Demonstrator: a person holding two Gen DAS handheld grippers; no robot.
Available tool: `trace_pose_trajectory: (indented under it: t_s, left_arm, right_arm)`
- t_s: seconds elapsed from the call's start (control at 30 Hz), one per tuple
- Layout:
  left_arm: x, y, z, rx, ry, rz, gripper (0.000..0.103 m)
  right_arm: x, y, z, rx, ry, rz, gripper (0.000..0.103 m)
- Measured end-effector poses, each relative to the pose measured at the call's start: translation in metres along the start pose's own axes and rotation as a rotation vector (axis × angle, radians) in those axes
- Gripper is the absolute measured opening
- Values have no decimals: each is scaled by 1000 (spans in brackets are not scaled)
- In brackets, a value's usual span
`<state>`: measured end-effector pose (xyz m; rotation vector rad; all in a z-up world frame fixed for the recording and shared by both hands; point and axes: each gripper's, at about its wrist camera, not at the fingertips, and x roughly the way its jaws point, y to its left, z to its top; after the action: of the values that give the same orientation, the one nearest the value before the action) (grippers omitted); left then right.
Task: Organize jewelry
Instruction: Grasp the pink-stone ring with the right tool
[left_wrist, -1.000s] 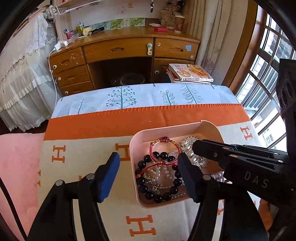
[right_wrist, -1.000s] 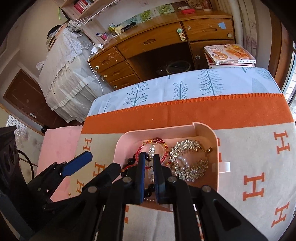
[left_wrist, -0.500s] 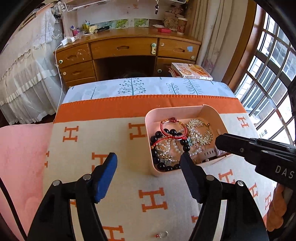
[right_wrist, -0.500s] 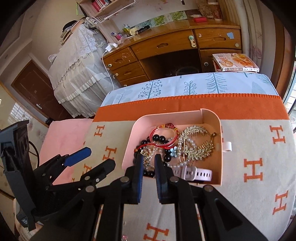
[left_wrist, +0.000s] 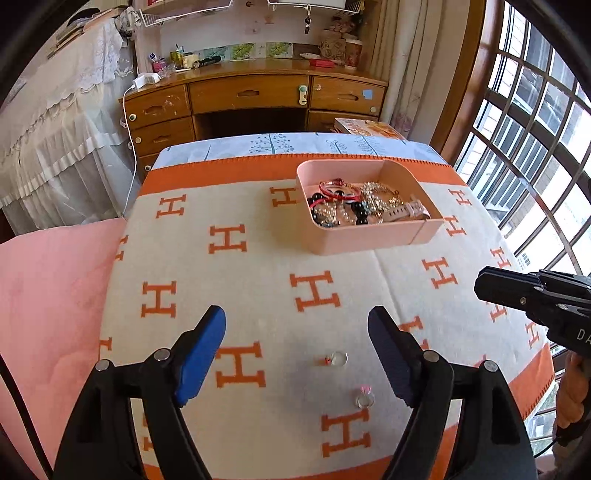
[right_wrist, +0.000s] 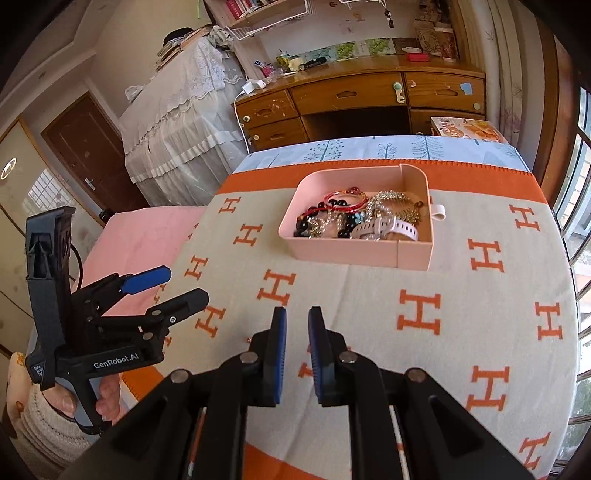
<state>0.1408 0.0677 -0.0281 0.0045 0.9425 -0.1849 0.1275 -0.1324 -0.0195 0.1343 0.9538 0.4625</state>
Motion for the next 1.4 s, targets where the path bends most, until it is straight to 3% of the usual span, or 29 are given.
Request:
trace_pose_trajectory:
  t_s: [0.2, 0.33, 0.4, 0.83, 1.17, 1.27, 1.4]
  left_arm:
    - [-9, 0, -43, 37, -18, 14, 78]
    - [-4, 1, -65, 44, -13, -5, 78]
    - [2, 3, -73, 38, 0, -20, 78]
    - [23, 46, -99, -155, 11, -107, 78]
    - [29, 57, -103, -185, 1, -115, 78]
    - [30, 57, -103, -188, 1, -123, 78]
    - [29, 57, -104, -185, -1, -119, 78]
  right_arm:
    - [7, 26, -37, -61, 23, -3, 13]
    - [22, 36, -57, -84, 38, -15, 29]
    - [31, 38, -66, -81, 56, -22, 29]
    - [82, 57, -83, -111, 116, -80, 29]
    - [94, 80, -91, -193, 40, -198, 29]
    - [96, 89, -96, -266, 24, -242, 15]
    - [94, 90, -99, -285, 9, -239, 14]
